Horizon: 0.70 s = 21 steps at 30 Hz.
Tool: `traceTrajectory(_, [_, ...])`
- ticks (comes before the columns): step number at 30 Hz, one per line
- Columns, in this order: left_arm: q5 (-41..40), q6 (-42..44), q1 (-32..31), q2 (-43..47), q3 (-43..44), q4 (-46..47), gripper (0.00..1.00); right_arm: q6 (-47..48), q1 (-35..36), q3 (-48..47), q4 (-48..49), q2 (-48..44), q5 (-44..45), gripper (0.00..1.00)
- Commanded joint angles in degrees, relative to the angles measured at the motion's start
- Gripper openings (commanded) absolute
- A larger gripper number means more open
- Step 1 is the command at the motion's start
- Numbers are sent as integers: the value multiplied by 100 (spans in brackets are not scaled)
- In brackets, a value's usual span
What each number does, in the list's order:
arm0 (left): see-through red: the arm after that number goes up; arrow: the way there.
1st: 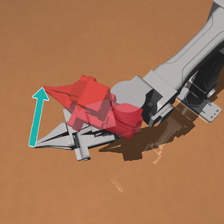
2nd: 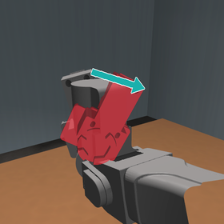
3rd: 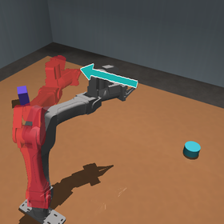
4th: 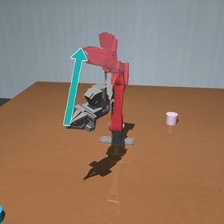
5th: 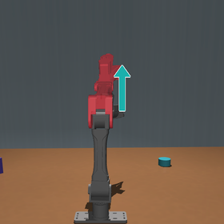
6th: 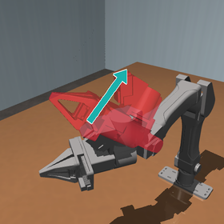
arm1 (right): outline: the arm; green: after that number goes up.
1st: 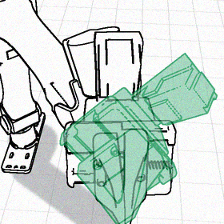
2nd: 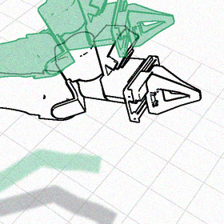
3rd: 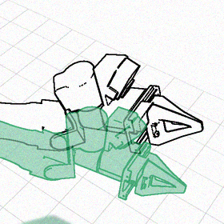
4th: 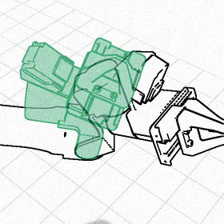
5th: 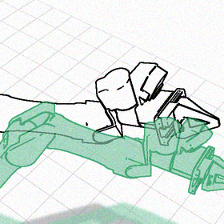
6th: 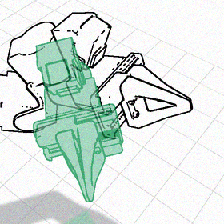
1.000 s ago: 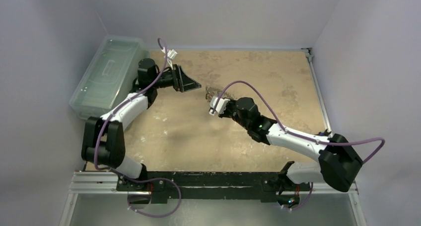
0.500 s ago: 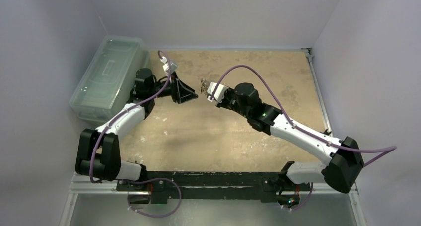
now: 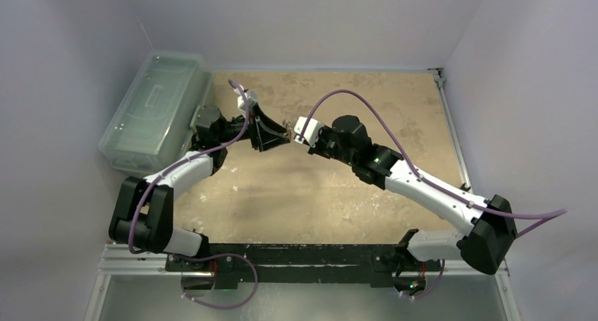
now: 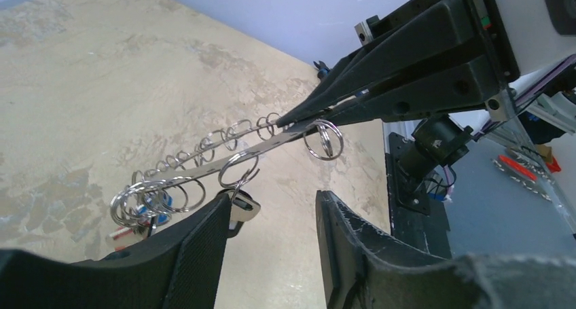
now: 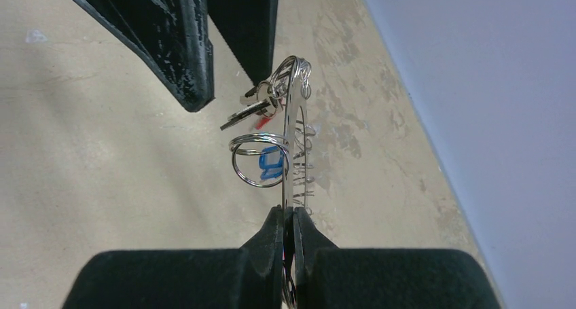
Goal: Remove the keys from the keyring
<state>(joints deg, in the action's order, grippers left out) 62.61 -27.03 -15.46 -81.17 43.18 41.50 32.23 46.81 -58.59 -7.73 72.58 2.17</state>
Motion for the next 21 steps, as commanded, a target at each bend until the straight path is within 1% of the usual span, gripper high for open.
traceTrajectory(1, [-63,-99,-76,-132,-53,766,50,-158,-9,-378,141,-279,-204,0])
traceTrajectory(3, [-154,-63,-93,-159,-71,764,53,-203,-14,-418,104,-283,-209,0])
traceTrajectory(6, [-203,8,-145,-202,-103,748,53,-237,-17,-472,70,-279,-209,0])
traceTrajectory(11, [-332,272,-287,-230,-142,449,51,-328,-15,-563,48,-262,-208,0])
traceTrajectory(17, [-503,346,-334,-293,-202,413,49,-368,-16,-618,51,-252,-209,0])
traceTrajectory(19, [-594,347,-343,-303,-223,392,46,-383,-21,-619,60,-259,-209,0])
traceTrajectory(21, [-904,415,-339,-303,-208,167,39,-398,-21,-627,72,-266,-209,0])
